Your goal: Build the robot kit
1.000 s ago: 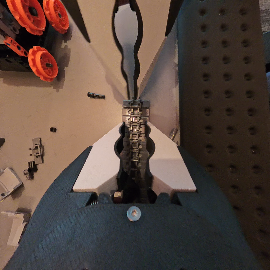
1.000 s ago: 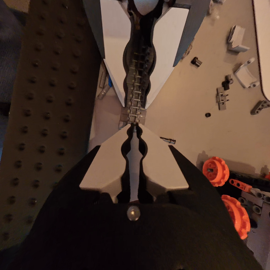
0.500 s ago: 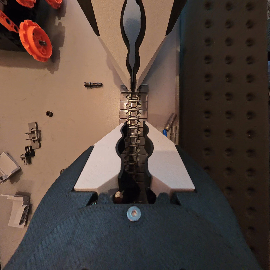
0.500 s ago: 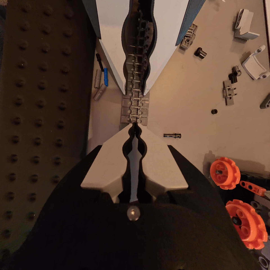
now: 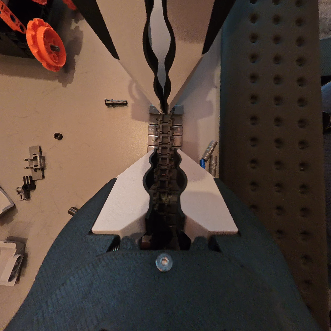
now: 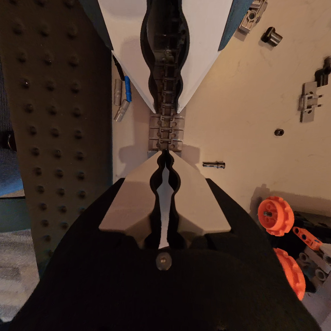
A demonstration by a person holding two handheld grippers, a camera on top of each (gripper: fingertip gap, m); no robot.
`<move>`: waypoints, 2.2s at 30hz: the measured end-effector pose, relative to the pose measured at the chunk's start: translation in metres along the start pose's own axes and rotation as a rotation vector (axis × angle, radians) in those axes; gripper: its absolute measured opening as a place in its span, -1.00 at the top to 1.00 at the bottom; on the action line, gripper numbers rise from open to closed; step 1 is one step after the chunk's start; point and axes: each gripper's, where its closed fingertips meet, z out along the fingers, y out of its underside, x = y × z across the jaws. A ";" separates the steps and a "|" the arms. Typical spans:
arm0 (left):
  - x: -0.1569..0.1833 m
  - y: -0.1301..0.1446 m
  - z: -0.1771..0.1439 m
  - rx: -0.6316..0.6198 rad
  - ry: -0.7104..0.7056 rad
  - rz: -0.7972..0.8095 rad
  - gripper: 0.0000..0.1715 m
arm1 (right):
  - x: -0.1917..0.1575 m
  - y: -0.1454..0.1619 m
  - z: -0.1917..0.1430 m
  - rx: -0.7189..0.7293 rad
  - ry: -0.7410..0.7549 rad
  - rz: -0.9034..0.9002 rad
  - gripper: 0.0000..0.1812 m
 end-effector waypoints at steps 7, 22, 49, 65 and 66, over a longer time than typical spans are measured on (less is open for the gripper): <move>-0.001 0.000 0.000 0.042 -0.004 -0.017 0.80 | 0.000 0.000 0.001 -0.099 -0.016 0.017 1.00; -0.011 -0.001 -0.032 0.098 -0.129 0.015 0.74 | 0.001 -0.010 -0.012 0.063 0.056 0.045 0.91; -0.144 0.290 -0.362 -0.452 -0.817 -0.502 0.66 | 0.024 -0.018 -0.017 0.478 0.166 -0.003 0.99; -0.132 0.348 -0.303 -0.736 -0.268 -0.515 0.50 | 0.026 -0.003 -0.014 0.489 0.134 0.007 0.98; -0.134 0.345 -0.301 -0.719 -0.278 -0.483 0.50 | 0.027 -0.002 -0.014 0.493 0.135 0.008 0.98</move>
